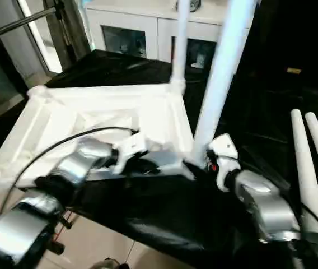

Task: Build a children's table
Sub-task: Rotate leg to tighten

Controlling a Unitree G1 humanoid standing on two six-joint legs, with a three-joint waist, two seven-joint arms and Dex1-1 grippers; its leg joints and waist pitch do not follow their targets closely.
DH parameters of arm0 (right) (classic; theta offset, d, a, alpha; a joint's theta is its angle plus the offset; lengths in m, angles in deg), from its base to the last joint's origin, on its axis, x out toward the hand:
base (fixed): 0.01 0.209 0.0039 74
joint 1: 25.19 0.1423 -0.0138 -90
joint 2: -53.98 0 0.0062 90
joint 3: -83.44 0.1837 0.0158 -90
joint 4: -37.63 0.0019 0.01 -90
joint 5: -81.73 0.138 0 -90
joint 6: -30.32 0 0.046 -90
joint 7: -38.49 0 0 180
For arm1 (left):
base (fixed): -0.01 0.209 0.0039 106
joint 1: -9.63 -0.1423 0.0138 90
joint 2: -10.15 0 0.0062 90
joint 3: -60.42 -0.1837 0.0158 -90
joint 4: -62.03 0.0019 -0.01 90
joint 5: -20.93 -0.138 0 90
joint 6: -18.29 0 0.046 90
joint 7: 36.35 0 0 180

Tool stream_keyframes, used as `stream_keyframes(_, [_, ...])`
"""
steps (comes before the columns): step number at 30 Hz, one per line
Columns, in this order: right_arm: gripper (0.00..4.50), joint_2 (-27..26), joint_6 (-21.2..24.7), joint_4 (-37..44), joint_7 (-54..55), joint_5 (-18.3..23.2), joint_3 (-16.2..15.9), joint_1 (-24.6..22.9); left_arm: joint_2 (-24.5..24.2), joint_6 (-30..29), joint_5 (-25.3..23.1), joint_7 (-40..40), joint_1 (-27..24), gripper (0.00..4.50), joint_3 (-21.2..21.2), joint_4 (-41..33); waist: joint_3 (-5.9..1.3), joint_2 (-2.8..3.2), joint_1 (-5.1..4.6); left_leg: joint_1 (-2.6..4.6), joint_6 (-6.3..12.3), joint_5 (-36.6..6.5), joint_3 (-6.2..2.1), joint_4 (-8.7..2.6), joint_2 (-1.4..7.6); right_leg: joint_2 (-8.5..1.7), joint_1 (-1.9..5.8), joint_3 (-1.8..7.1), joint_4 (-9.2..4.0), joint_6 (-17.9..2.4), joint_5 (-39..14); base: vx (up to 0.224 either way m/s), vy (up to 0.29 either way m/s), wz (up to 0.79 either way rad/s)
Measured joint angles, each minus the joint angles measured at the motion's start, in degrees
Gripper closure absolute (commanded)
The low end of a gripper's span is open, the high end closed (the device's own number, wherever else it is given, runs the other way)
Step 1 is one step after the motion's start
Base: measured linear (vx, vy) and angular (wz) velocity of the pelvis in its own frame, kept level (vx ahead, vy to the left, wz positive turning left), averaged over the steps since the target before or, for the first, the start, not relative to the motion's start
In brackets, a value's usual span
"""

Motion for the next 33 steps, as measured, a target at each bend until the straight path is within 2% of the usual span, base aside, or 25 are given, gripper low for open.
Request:
stream_keyframes(3, [1.78, -4.74, 0.47, -4.61, 11.38, -1.52, 2.99, 4.14, 4.92, -2.21, -0.28, -8.53, 3.04, 4.5, 0.91, 4.57, 0.0, 0.03, -0.01, -0.03, -0.01, 0.01, 0.01, -0.01, -0.02, -0.01, 0.0, 0.02, -0.02, 0.0, 0.06, 0.0, 0.0, 0.0])
stream_keyframes(6, [1.78, -6.6, -0.41, -6.34, 16.81, -2.35, 4.5, 5.54, 7.42, -2.18, -0.63, -12.21, 3.95, 4.5, 0.92, 5.99, -0.01, 0.08, 0.11, -0.06, -0.01, 0.01, 0.01, -0.02, -0.01, -0.01, 0.01, 0.02, -0.01, -0.02, 0.09, 0.0, 0.0, 0.0])
stream_keyframes(7, [1.78, -6.91, -0.92, -6.54, 17.2, -2.34, 4.77, 5.56, 7.58, -1.91, -0.9, -12.39, 4.08, 4.5, 0.91, 6.15, -0.03, 0.11, 0.12, -0.06, -0.01, 0.01, 0.01, -0.03, -0.01, -0.01, 0.01, 0.01, -0.01, -0.2, 0.21, 0.0, 0.0, 0.0])
stream_keyframes(8, [1.22, -7.18, -1.23, -6.72, 17.27, -2.33, 5.12, 5.65, 7.64, -1.58, -1.11, -12.49, 4.21, 4.5, 0.87, 6.34, -0.05, 0.15, 0.11, -0.07, -0.01, 0.01, 0.01, -0.05, -0.01, -0.01, 0.0, 0.01, -0.01, -0.17, 0.2, 0.0, 0.0, 0.0])
stream_keyframes(9, [1.08, -7.53, -1.29, -6.71, 17.2, -2.03, 5.79, 5.66, 7.67, -0.87, -1.52, -12.59, 4.35, 4.5, 0.79, 6.61, -0.07, 0.17, 0.13, -0.09, -0.01, 0.01, 0.01, -0.07, 0.0, -0.01, 0.0, 0.0, -0.02, -0.12, 0.17, 0.0, 0.0, 0.0])
stream_keyframes(20, [0.97, -8.92, -3.99, -6.29, 20.2, -2.39, 6.51, 5.04, 7.89, 3.83, -2.34, -13.6, 4.61, 4.5, 0.24, 8.68, -0.05, 0.2, 0.31, -0.19, 0.02, 0.02, 0.03, -0.07, 0.0, -0.01, -0.06, 0.0, -0.05, -0.09, 0.14, 0.0, 0.0, 0.0])
stream_keyframes(23, [0.97, -8.21, -3.96, -3.58, 19.36, -1.55, 7.56, 2.95, 8.25, 4.7, -2.95, -13.9, 4.7, 4.5, 0.24, 8.94, -0.03, 0.25, 0.57, -0.28, 0.05, 0.03, 0.06, -0.04, -0.01, -0.04, -0.1, 0.01, -0.06, -0.07, 0.12, 0.0, 0.0, 0.0])
stream_keyframes(27, [0.97, -4.64, -3.95, -0.6, 15.83, -0.89, 7.75, 0.88, 8.83, 5.97, -3.41, -14.43, 5.21, 4.5, 0.11, 10.03, -0.04, 0.35, 0.64, -0.33, 0.13, 0.07, 0.15, -0.04, -0.02, -0.09, -0.13, 0.01, -0.07, -0.06, 0.12, 0.0, 0.0, 0.0])
stream_keyframes(33, [0.97, 0.31, -3.93, 2.74, 11.27, 0.17, 7.85, -2.11, 9.7, 7.85, -4.1, -14.7, 5.49, 4.5, -0.49, 10.75, -0.06, 0.94, 0.66, -0.37, 0.19, 0.09, 0.27, -0.03, -0.01, -0.15, -0.19, 0.0, -0.06, -0.02, 0.1, 0.0, 0.0, 0.0])
